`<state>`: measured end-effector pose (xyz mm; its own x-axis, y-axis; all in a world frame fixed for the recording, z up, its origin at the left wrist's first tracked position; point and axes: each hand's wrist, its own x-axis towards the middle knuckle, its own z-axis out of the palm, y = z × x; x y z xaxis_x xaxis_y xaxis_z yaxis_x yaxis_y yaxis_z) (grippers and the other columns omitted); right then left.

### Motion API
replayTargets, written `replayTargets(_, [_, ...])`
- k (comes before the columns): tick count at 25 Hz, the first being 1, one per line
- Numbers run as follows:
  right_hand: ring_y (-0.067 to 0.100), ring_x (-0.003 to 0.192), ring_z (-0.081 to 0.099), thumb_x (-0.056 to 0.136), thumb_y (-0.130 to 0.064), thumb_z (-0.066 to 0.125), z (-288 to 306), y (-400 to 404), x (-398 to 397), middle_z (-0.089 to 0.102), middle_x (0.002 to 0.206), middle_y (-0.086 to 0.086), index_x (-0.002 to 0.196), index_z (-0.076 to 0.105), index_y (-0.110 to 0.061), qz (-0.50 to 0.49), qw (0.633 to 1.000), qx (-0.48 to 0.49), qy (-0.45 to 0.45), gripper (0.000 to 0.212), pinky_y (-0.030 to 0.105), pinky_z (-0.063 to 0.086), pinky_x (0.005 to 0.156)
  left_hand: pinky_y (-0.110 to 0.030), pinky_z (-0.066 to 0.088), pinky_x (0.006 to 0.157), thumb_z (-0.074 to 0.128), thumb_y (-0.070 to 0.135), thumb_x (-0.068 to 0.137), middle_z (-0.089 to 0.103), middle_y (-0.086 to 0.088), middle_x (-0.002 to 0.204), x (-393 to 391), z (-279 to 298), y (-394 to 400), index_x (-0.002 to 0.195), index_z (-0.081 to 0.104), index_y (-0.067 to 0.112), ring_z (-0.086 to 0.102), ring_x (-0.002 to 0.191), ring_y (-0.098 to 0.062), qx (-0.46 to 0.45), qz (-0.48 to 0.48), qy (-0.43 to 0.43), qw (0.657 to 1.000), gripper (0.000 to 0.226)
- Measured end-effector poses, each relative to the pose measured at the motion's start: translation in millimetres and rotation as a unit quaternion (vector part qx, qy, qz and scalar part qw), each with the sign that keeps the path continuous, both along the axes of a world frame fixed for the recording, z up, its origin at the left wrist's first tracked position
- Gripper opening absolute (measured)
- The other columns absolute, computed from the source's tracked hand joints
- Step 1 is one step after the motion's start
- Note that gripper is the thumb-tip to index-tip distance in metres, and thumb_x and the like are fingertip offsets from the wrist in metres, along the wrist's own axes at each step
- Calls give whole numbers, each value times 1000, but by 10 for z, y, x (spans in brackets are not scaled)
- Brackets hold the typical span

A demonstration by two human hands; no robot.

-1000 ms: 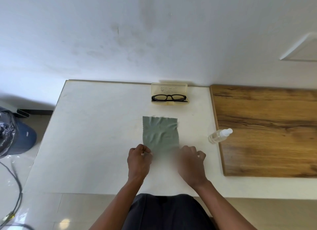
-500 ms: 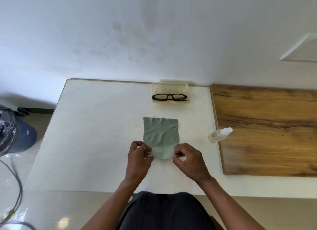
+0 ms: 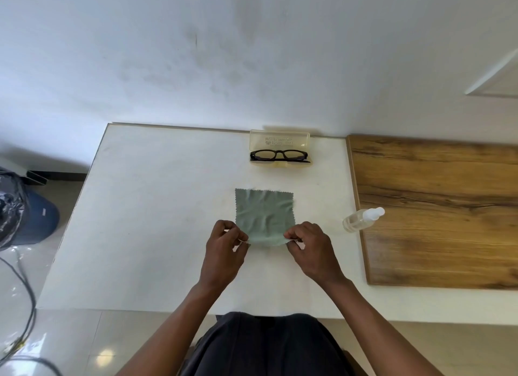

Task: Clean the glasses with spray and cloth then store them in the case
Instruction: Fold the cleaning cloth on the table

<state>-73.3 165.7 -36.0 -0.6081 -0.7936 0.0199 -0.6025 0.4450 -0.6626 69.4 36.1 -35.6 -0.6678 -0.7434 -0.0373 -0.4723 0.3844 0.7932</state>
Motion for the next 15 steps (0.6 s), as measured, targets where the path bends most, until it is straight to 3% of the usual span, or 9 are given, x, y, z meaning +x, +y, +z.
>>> replayTargets(3, [18, 86, 51, 78, -1, 65, 71, -26, -63, 64, 84, -4, 91, 68, -12, -19, 999, 10, -46, 17, 14, 36, 70, -8, 38, 67, 67, 3, 80, 56, 6, 89, 5, 25, -97, 83, 64, 12, 52, 77, -6, 6, -34, -15, 999, 9])
replayTargets(6, [9, 80, 54, 81, -5, 64, 143, -68, -137, 62, 87, -8, 103, 61, -19, -75, 983, -4, -166, 26, 5, 37, 68, -9, 36, 68, 60, 6, 86, 59, 14, 84, -3, 47, -181, 85, 59, 21, 51, 82, -2, 64, -40, -19, 997, 15])
replayTargets(10, [9, 72, 56, 82, -2, 62, 175, -168, -182, 60, 86, -1, 104, 46, -31, -140, 937, -52, -316, 40, 23, 49, 59, -10, 40, 65, 58, 7, 88, 62, 13, 82, -83, 46, -257, 83, 59, 23, 53, 73, 4, 178, 22, 14, 984, 17])
replayTargets(15, [12, 70, 57, 86, -1, 57, 137, -353, -257, 54, 91, 0, 114, 44, -26, -193, 918, -77, -337, 39, 25, 53, 53, -8, 36, 54, 58, 9, 87, 54, 7, 68, -273, 42, -333, 84, 59, 15, 45, 58, -2, 165, 81, 1, 983, 7])
